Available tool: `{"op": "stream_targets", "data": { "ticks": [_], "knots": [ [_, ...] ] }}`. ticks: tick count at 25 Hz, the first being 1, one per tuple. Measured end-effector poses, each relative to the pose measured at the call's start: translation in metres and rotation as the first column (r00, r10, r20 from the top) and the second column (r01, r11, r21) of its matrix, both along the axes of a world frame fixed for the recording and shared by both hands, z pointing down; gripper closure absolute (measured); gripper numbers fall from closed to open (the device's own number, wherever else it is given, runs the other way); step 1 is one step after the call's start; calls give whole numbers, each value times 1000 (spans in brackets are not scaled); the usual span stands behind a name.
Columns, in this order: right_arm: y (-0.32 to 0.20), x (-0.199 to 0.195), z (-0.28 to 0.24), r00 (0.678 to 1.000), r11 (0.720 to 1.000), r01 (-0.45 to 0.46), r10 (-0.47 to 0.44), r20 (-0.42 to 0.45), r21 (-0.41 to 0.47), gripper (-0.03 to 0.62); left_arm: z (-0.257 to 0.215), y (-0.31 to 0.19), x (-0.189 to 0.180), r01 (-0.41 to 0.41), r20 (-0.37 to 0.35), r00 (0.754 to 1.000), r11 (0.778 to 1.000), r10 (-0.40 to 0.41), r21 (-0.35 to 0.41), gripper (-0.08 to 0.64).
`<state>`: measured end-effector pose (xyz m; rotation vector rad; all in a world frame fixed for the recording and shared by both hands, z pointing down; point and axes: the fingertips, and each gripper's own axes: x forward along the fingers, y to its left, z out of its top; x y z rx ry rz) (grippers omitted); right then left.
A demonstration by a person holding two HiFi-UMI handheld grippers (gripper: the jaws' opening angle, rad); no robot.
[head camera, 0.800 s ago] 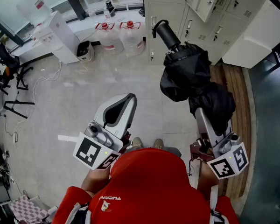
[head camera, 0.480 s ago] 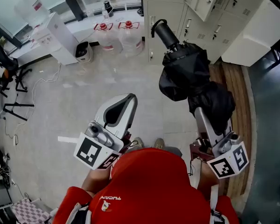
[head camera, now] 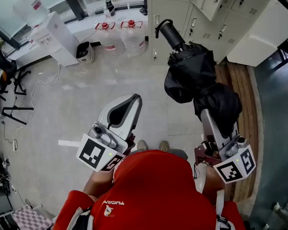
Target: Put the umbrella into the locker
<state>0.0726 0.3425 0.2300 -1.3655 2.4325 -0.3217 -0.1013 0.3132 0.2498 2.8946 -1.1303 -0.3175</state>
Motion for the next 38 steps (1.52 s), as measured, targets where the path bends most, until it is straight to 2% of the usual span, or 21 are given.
{"op": "stream_targets", "data": {
  "ticks": [6, 12, 19, 24, 38],
  "knots": [
    [-1, 11, -6, 999, 999, -36, 36, -11, 23, 367, -3, -5, 7, -16, 12, 1000, 1000, 15, 10, 555],
    [-1, 29, -8, 998, 998, -54, 55, -39, 36, 367, -8, -14, 15, 3, 20, 1000, 1000, -4, 28, 554],
    [-12, 86, -11, 999, 999, -23, 24, -22, 43, 367, -16, -18, 69, 39, 54, 998, 998, -41, 43, 555],
    [-13, 88, -9, 1000, 999, -2, 3, -11, 50, 367, -18, -17, 74, 53, 64, 996, 997, -57, 61, 555],
    [-21, 92, -3, 1000, 998, 14, -12, -20, 57, 367, -3, -13, 76, 100, 68, 992, 994, -103, 44, 555]
  ]
}}
